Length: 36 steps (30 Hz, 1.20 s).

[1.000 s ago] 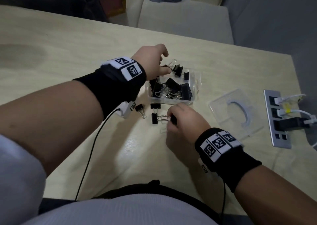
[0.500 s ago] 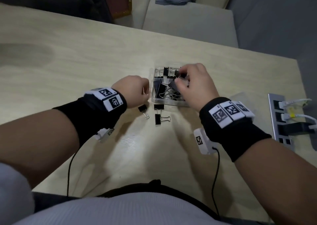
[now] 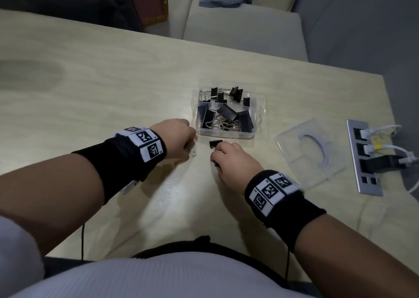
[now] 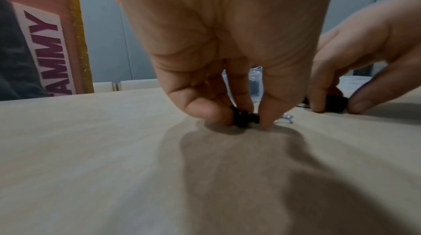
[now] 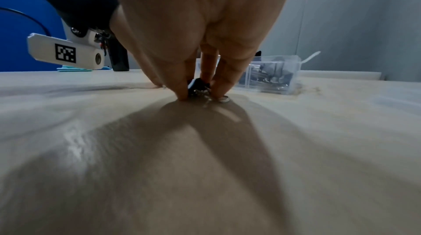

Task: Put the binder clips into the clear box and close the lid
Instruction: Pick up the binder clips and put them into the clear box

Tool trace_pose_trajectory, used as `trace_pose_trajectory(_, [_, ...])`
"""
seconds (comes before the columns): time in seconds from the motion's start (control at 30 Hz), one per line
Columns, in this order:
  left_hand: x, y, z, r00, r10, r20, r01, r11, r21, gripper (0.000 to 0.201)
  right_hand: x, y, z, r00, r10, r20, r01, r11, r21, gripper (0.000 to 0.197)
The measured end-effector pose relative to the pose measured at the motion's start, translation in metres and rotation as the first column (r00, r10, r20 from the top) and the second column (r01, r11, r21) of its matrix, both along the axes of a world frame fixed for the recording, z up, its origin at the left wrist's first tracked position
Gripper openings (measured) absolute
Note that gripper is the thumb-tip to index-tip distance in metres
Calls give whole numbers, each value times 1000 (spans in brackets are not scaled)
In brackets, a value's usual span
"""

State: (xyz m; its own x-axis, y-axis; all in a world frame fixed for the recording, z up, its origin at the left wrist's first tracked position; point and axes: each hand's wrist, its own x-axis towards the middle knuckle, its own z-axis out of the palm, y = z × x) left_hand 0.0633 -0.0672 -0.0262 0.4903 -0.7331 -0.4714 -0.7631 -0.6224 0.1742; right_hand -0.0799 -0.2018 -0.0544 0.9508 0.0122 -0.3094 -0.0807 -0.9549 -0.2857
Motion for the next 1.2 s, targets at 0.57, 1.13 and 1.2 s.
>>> trace_pose_trajectory(0.57, [65, -53, 50, 920, 383, -80, -376, 810, -450, 39, 63, -66, 64, 674, -686, 276, 527, 707, 471, 41])
trace_pose_trajectory(1.13, [30, -37, 2, 966, 247, -77, -258, 935, -244, 82, -1, -5, -1, 995, -95, -24, 94, 995, -27, 29])
trace_pose_trajectory(1.2, [29, -34, 2, 967, 242, -76, -254, 939, -230, 86, -6, -3, -2, 991, -137, -8, 136, 990, -22, 20])
